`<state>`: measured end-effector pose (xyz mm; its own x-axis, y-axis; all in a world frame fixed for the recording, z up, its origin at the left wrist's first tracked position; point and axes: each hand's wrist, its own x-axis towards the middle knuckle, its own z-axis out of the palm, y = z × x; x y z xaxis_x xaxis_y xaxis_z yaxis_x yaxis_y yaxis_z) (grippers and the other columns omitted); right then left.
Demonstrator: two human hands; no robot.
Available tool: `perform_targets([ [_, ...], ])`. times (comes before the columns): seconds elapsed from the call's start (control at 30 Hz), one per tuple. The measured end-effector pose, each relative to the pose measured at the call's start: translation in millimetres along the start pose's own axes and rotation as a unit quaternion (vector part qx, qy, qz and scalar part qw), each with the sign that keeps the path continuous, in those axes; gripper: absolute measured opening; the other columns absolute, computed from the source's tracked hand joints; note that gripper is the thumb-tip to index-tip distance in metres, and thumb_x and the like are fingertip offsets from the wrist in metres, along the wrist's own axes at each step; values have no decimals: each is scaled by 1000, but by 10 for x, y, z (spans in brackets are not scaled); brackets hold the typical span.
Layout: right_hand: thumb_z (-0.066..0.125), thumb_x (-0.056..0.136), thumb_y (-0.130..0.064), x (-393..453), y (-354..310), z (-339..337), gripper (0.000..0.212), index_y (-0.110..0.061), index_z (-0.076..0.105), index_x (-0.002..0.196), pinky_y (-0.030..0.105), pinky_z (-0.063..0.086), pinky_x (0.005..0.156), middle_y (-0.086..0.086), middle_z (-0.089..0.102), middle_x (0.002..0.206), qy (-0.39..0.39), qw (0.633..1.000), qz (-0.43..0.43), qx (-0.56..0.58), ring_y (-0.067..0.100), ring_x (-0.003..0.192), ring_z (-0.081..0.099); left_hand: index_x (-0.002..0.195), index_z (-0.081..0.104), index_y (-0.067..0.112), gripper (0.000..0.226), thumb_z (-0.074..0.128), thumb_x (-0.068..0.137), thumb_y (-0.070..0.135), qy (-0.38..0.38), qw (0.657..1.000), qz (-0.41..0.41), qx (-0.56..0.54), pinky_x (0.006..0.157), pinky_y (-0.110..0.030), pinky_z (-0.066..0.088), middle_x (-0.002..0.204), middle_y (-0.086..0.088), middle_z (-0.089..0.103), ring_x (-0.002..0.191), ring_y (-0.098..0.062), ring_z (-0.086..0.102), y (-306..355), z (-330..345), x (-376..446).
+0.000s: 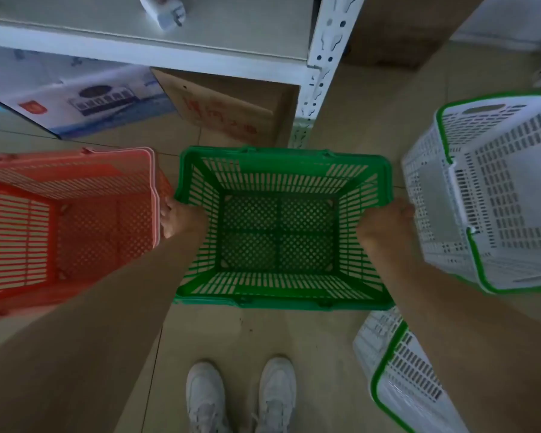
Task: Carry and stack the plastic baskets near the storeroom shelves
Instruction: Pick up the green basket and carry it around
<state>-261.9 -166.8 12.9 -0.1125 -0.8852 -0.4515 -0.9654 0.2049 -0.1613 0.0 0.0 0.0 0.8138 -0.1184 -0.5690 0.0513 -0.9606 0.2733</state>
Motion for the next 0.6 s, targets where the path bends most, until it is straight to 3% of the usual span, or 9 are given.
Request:
perform_targets([
  [0.13,41,94,-23,205,217,107,44,3,43,130,40,46,92,22,51,131,-47,992,112,34,36,115,54,153,22,3,63,44,97,23,5,1000,-20,17,115,-46,33,158,-20,32,143,-39,36,-94,29,105],
  [0.23,48,91,-22,333,288,194,40,0,49,125,31,44,68,21,57,121,-70,987,117,88,30,97,59,148,28,-2,63,46,96,28,-18,998,-51,16,111,-49,40,150,-24,43,136,-42,46,-192,52,126],
  [0.33,49,89,-22,393,291,181,40,1,50,122,28,41,56,17,60,109,-48,987,109,112,26,78,56,145,30,-4,59,47,96,24,-15,998,-54,25,109,-48,42,147,-26,45,134,-43,47,-218,48,94],
  [0.6,46,89,-23,337,157,-231,49,-1,37,133,41,49,82,22,54,128,2,992,102,73,38,108,57,150,25,-3,61,46,98,22,-13,997,-80,2,110,-49,41,149,-24,43,135,-42,46,-52,-112,-158],
])
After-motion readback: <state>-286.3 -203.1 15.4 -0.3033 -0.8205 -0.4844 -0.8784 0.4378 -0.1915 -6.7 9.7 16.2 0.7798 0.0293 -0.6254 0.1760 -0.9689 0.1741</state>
